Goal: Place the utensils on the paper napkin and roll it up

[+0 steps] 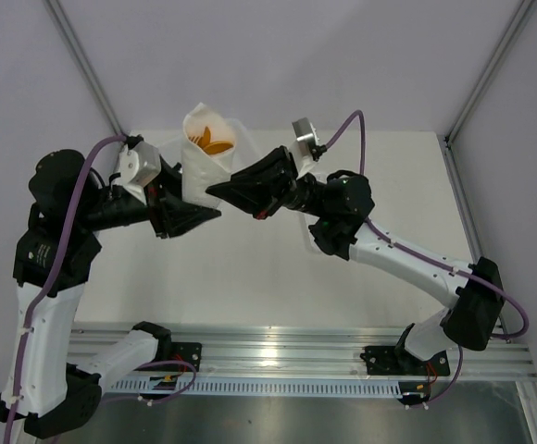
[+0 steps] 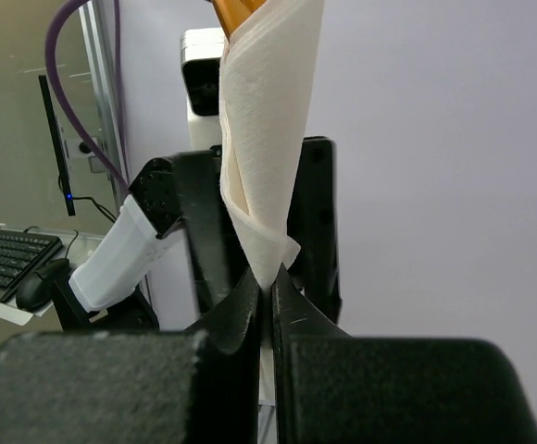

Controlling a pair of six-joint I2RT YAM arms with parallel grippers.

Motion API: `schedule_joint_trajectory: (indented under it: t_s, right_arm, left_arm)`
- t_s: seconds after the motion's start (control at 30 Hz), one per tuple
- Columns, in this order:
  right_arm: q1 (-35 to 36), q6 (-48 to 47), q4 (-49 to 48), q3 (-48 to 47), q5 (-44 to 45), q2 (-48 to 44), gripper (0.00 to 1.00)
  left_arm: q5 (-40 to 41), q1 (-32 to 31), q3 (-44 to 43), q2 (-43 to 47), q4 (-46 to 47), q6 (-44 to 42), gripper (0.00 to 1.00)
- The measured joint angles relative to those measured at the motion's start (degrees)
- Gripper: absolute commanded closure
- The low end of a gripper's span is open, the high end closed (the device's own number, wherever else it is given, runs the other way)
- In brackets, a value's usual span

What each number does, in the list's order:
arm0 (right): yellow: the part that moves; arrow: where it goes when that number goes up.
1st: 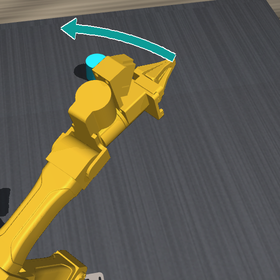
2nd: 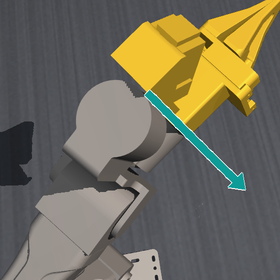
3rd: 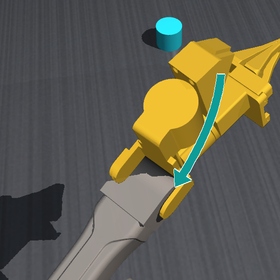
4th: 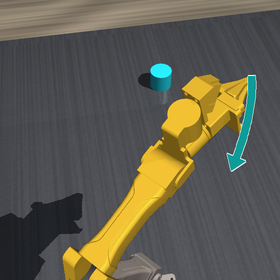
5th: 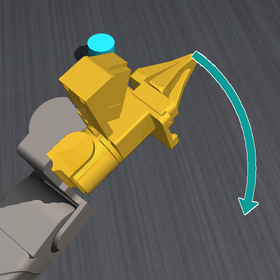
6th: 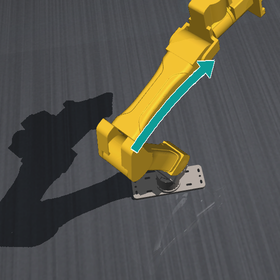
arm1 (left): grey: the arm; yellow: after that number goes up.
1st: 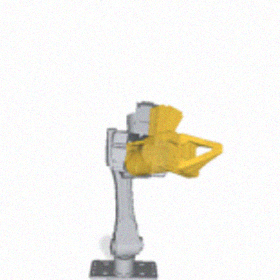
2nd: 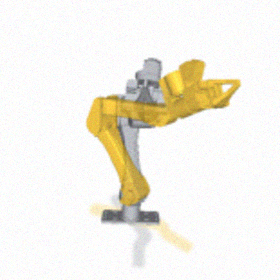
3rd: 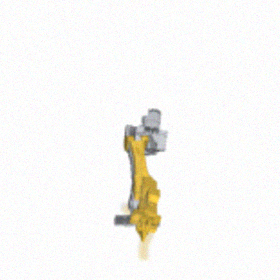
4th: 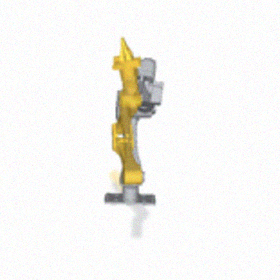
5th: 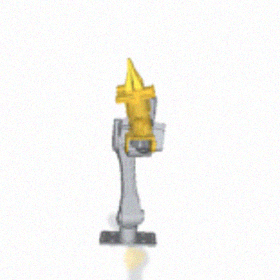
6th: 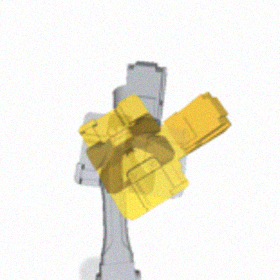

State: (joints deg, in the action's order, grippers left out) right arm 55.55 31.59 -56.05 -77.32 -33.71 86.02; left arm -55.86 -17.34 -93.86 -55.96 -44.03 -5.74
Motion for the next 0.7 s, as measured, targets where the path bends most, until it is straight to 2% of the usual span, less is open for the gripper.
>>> schedule_joint_trajectory:
  t_s: [0.07, 0.17, 0.2, 0.23, 0.47, 0.7]
  right_arm:
    - [-0.4, 0.4, 0.7, -0.2, 0.0, 0.2, 1.0]
    - [-1.2, 0.9, 2.4, -0.3, 0.1, 0.7, 1.0]
    - [-1.7, 1.1, 3.0, -0.5, 0.2, 0.9, 1.0]
    - [-2.2, 1.4, 3.8, -0.6, 0.3, 1.1, 1.0]
    - [-9.0, 4.5, 8.5, -3.3, 2.0, 4.4, 1.0]
    - [-16.4, 7.0, 14.4, -11.6, 3.1, 14.9, 1.0]
  left_arm:
    - [0.9, 0.0, 0.0, 0.0, -0.6, -0.7, 0.31]
    - [4.0, 0.0, 0.5, 0.5, -1.5, -1.5, 0.18]
    - [5.1, 0.0, 0.8, 0.8, -1.8, -1.9, 0.07]
    - [7.5, 0.0, 1.6, 1.3, -2.2, -2.7, 0.01]
    - [21.4, 0.0, 8.6, 5.8, -3.4, -5.4, 0.0]
    - [38.0, 0.3, 18.1, 10.6, -3.0, -7.6, 0.01]
